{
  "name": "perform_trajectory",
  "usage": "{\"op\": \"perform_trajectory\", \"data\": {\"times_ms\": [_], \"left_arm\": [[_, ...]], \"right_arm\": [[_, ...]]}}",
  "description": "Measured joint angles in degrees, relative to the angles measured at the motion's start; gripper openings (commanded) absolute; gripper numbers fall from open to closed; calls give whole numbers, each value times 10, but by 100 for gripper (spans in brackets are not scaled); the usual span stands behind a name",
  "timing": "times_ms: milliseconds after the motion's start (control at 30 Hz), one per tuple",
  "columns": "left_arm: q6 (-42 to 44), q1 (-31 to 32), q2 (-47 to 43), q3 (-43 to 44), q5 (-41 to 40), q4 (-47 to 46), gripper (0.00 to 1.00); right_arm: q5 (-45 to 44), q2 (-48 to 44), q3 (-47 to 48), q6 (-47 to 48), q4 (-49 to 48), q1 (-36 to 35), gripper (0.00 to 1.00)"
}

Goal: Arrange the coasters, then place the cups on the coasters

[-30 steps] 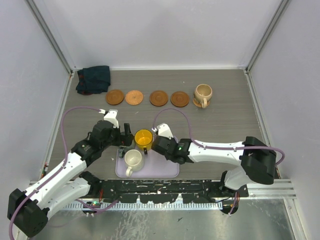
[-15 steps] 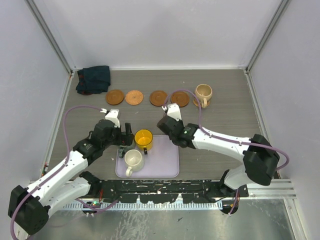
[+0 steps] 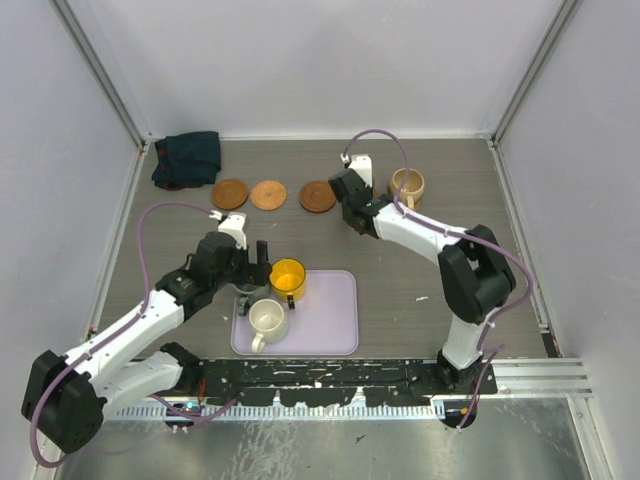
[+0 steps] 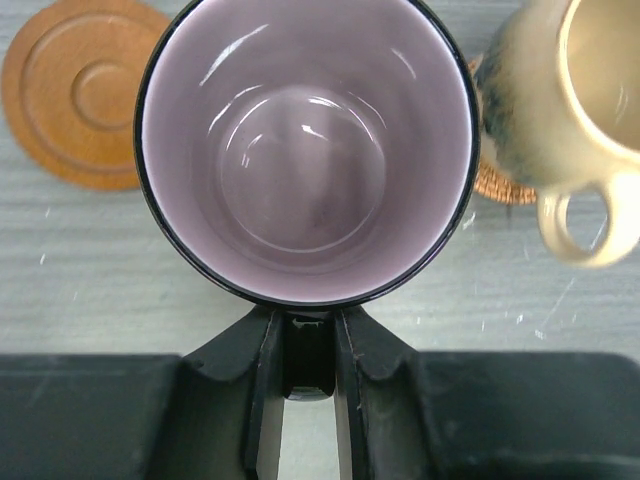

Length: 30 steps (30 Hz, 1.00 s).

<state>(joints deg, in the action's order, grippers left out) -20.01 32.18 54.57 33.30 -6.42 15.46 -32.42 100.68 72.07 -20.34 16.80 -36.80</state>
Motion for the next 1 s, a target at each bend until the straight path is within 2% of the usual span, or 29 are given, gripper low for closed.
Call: {"op": "perform_trajectory", "data": {"times_ms": [333,1000], "left_arm": [[14,0,49,10,-9,-35,98],[14,0,51,10,-8,-46,98]], "right_arm": [[43,108,82,38,-33,66,1],[66,113,71,52,-66,77,1]]}}
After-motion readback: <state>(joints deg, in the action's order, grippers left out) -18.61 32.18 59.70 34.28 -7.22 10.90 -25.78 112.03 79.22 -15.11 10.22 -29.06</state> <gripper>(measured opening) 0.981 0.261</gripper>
